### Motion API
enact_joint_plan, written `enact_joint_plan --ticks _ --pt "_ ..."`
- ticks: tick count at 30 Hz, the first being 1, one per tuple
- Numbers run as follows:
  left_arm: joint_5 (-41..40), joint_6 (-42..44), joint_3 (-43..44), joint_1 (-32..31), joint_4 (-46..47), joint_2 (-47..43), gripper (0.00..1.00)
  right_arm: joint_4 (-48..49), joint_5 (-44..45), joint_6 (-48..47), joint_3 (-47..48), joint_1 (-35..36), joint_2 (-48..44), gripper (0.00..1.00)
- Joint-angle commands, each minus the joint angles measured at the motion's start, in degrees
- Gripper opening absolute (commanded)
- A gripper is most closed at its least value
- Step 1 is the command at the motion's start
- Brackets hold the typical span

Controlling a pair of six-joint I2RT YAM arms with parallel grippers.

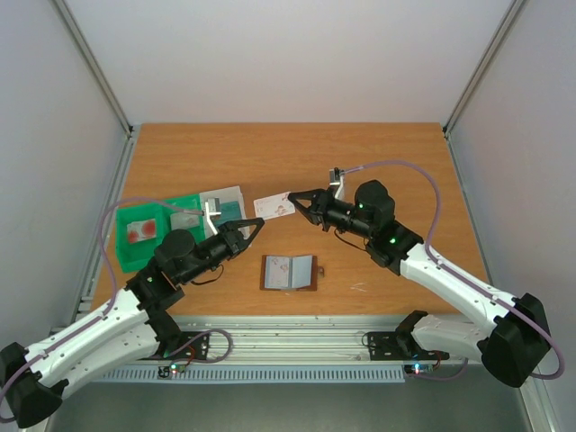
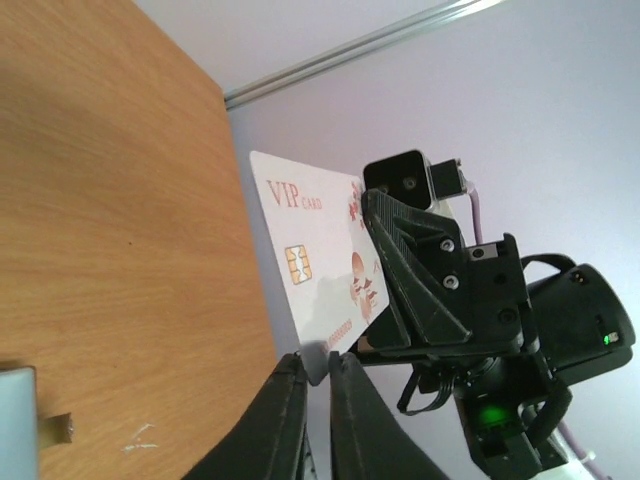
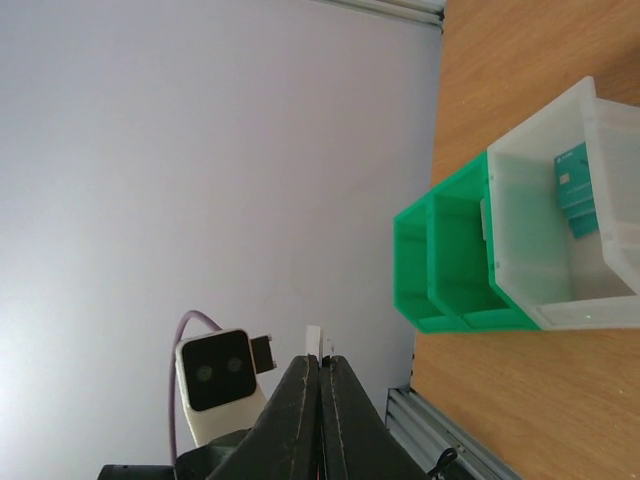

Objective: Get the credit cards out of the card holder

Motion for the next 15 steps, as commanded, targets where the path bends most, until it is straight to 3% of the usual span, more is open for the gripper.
enact_joint_plan --ticks 1,10,15 --pt "-2.1 2.5 0.9 0.2 0.8 -1.0 0.03 2.8 -0.7 0.5 -0.9 0.4 0.4 0.02" --pt "3.3 4.3 0.5 5.4 -1.0 -0.9 0.0 4.0 -2.6 0.6 -3.1 0.5 1.6 0.09" --pt "6.6 5.8 1.0 10.0 -4.4 -1.5 0.01 6.6 -4.2 0.7 -4.5 0.4 2.5 0.35"
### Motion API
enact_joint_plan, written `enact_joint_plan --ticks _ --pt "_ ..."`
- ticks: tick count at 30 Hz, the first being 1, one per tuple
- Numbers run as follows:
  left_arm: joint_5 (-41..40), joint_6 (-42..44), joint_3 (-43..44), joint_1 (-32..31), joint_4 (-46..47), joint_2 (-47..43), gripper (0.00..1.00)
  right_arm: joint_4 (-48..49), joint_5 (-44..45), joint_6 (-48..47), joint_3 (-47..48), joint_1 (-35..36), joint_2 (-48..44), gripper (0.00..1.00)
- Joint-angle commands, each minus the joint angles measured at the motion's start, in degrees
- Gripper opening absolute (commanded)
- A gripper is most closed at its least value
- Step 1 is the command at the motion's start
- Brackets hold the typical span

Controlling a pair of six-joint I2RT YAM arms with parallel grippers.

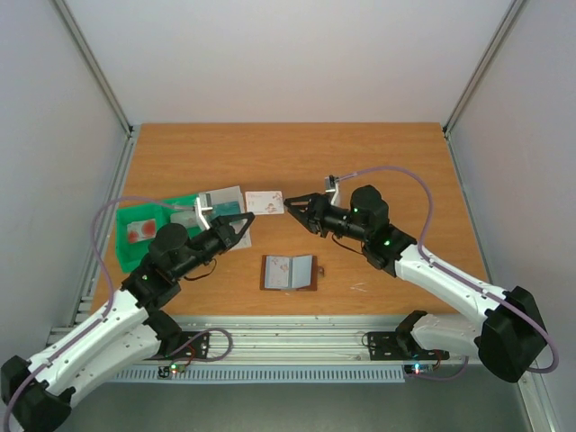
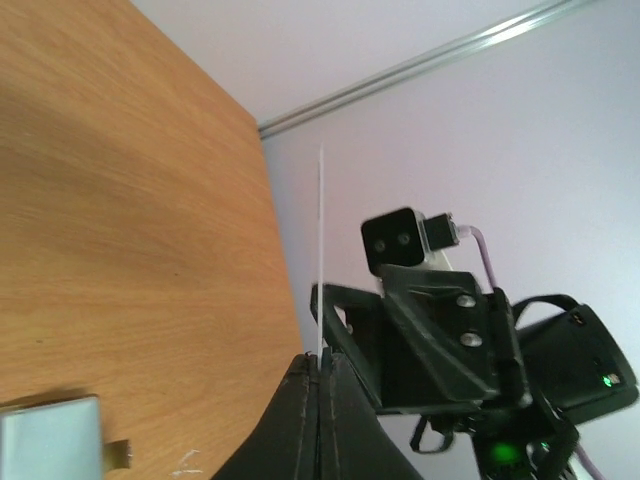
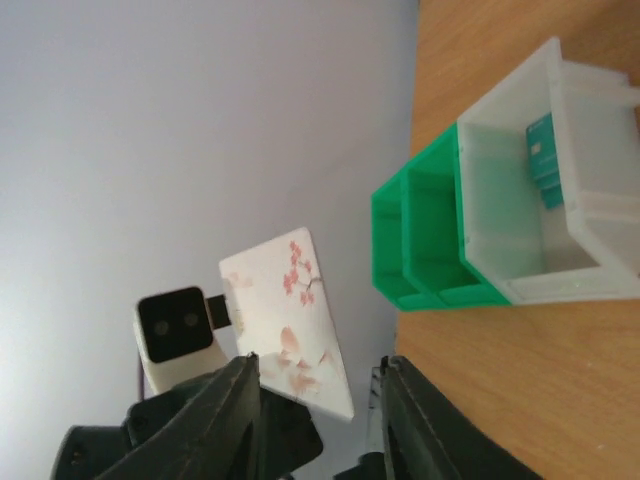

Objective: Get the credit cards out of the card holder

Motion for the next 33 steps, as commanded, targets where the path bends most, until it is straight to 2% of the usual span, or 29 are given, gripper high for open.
enact_joint_plan --ticks 1,7,10,13,16,23,28,33 --pt "3.6 3.4 1.4 4.0 -4.6 -1.3 0.01 3.8 -2.0 0.0 -1.2 0.5 0.7 0.42" --pt "8.2 9.4 6.5 12.3 -21.4 -2.5 0.01 3.7 -2.6 -1.7 -2.2 0.5 -0.2 0.75" --pt "11.0 12.3 9.5 18.1 -29.9 -1.5 0.0 2.8 -2.9 -2.7 -2.3 0.5 -0.8 0.97" --pt "15.0 16.5 11.7 24.8 -36.8 0.5 0.0 2.0 -2.8 -3.4 -2.8 0.5 -1.3 0.99" --pt "18.9 19.0 12.4 31.4 -39.7 1.9 0.0 1.6 -3.7 -3.5 -3.1 0.4 -1.1 0.98" --pt "20.0 27.3 14.4 44.2 -47.3 5.0 0.0 1.7 -5.7 -3.6 -4.4 -0.8 -1.3 0.98" --pt "18.7 30.3 13.9 49.0 -47.5 7.3 0.0 0.9 -6.9 -4.1 -4.6 -2.1 -1.3 0.98" --pt "14.6 33.6 14.5 51.2 -48.0 10.7 0.0 1.0 -8.1 -4.1 -4.4 -2.8 -0.7 0.98"
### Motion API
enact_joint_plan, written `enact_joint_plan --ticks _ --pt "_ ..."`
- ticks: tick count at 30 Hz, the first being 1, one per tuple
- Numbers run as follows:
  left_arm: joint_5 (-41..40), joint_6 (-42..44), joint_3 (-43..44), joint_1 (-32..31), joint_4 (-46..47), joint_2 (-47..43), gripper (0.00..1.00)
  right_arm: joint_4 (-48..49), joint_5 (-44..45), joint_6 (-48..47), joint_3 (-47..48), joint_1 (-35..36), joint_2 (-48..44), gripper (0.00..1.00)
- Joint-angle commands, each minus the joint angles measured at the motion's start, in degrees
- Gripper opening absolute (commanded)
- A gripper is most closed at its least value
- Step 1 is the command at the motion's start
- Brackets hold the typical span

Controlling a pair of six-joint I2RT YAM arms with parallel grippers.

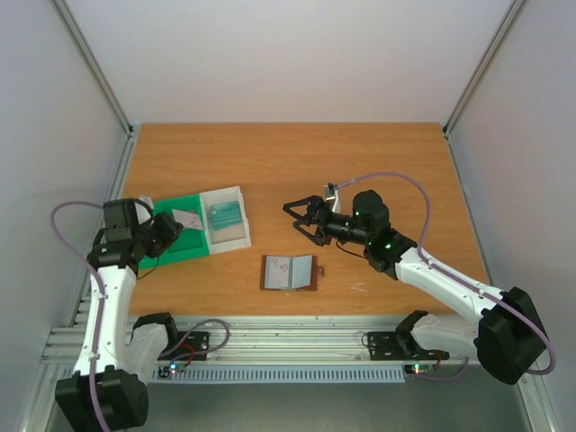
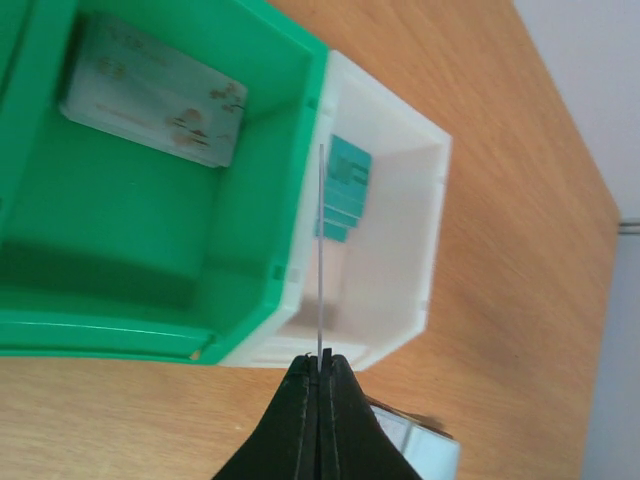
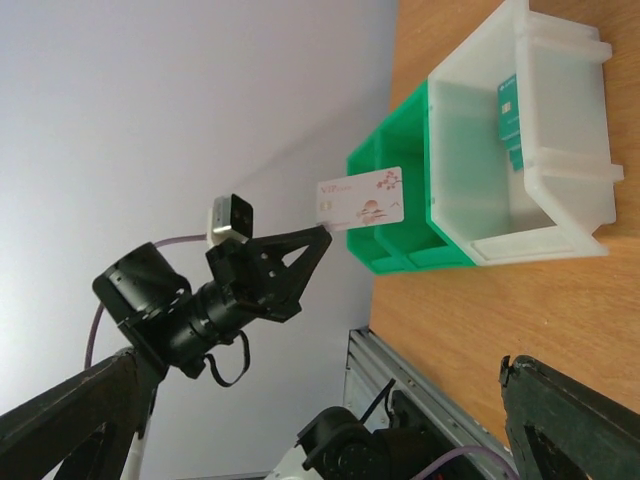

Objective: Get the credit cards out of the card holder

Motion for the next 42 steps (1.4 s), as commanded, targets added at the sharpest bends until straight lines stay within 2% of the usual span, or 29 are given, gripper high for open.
enact_joint_plan --ticks 1,15,27,37,42 --pt "-4.9 5.8 2.1 1.5 -1.3 2.6 0.0 0.0 -1.8 -1.1 -0.1 -0.7 -0.4 0.98" --pt "-8.9 9.6 3.9 1.6 4.4 13.4 0.0 1.0 -2.2 -0.6 -0.3 -0.7 1.2 0.99" --pt "-6.7 10.3 4.9 1.7 10.8 21.2 0.0 1.4 -2.7 0.2 -0.7 -0.7 1.0 0.98" --pt "-5.4 9.4 2.2 1.6 20.4 28.8 0.01 2.0 -3.3 0.1 -0.5 -0.7 1.3 0.98" --pt "-5.5 9.2 2.5 1.7 21.3 31.7 0.01 1.4 -3.4 -0.1 -0.4 -0.7 1.4 0.98"
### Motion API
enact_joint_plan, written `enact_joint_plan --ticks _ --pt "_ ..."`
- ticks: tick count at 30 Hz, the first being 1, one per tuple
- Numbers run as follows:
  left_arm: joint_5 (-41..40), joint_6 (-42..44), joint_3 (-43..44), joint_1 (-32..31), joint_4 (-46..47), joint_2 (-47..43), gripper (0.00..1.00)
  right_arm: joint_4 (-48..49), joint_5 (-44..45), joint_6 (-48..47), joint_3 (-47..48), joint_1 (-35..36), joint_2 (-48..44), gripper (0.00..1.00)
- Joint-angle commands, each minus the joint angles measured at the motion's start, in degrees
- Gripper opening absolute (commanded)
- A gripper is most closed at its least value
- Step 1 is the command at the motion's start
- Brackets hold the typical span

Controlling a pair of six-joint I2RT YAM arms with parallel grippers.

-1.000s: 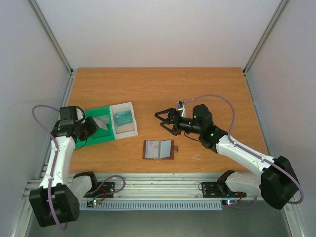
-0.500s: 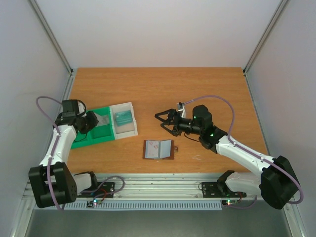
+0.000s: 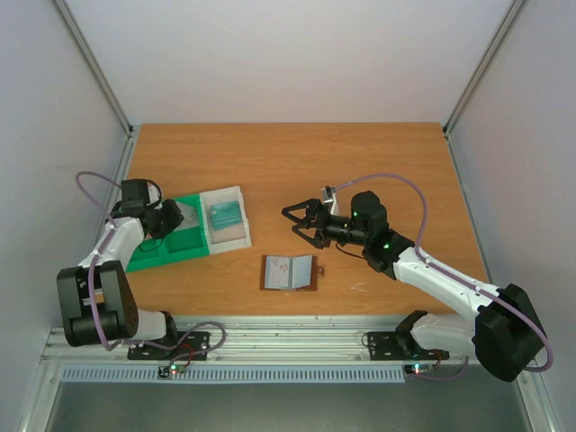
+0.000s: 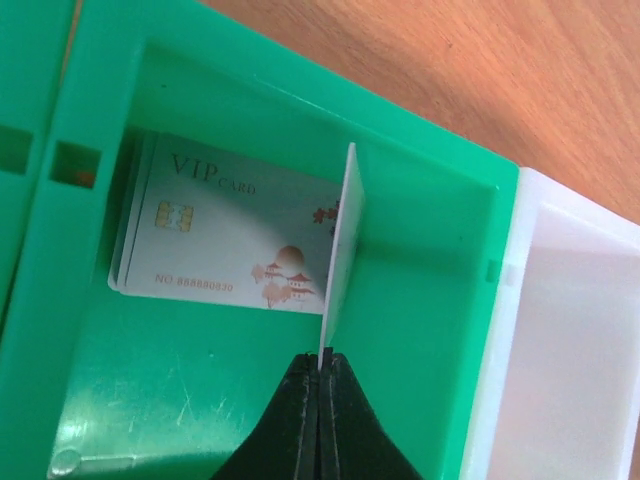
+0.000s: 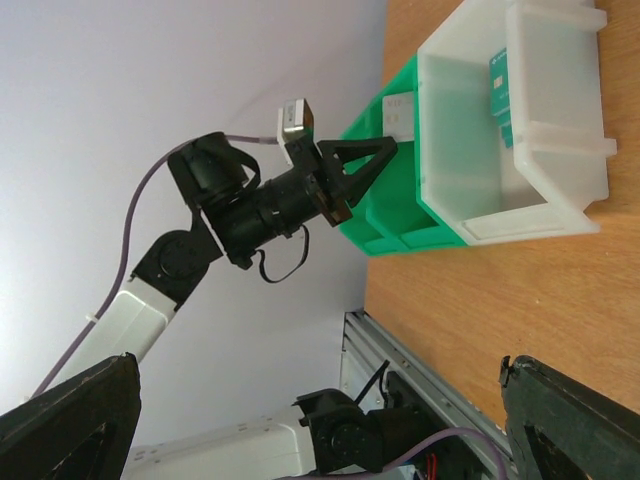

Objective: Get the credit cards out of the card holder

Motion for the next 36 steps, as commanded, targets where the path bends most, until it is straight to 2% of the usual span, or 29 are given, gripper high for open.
enact_joint_plan --ticks 1,7,14,23,30,33,36 --pt "0.0 0.2 -0.1 0.4 4.6 1.8 0.01 0.9 -0.9 -0.1 0.4 -0.3 0.3 0.99" --pt "-2.0 0.0 0.0 0.4 4.0 1.7 0.12 -2.3 -1.1 -0.7 1.5 -0.3 1.2 0.98" --pt "-5.3 -0.3 1.2 0.4 0.5 0.9 0.29 -5.2 -2.4 -2.0 1.8 -0.3 1.8 0.98" --pt "-6.0 -3.0 2.5 0.4 -4.1 -4.6 0.47 -23.0 1.2 -10.7 5.8 -0.3 -0.9 0.98" --pt "1.6 -3.8 0.1 0.4 -5.5 -9.5 0.62 -29.2 1.3 -16.0 8.2 0.2 1.3 0.99" --pt "6.4 -4.2 -1.3 0.4 -6.0 -11.5 0.69 -30.9 1.3 -17.9 9.4 1.1 3.4 0.93" --pt "8.9 -4.0 -2.0 0.3 -7.4 -14.4 0.89 -31.7 1.6 -19.2 9.7 2.1 5.5 0.82"
